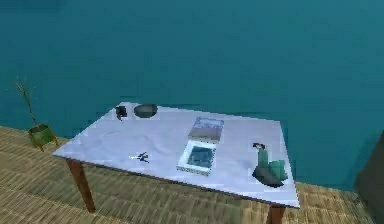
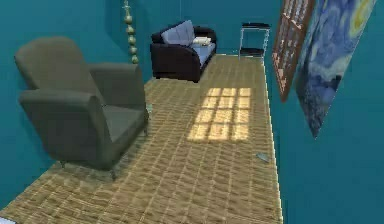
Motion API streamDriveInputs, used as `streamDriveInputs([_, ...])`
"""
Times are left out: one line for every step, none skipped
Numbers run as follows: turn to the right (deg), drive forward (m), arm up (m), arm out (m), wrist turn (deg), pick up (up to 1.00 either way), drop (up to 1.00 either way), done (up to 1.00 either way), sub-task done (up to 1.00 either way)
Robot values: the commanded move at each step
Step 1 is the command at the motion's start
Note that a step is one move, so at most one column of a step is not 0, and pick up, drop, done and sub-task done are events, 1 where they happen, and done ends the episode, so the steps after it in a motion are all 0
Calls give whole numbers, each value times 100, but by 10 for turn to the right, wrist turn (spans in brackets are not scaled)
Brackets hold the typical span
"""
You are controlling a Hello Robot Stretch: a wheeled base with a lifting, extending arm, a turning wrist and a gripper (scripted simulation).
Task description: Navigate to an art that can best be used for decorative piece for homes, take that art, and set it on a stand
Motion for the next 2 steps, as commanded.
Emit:
streamDriveInputs([-270,0,0,0,0,0,0,0,0])
streamDriveInputs([-30,0,0,0,0,0,0,0,0])
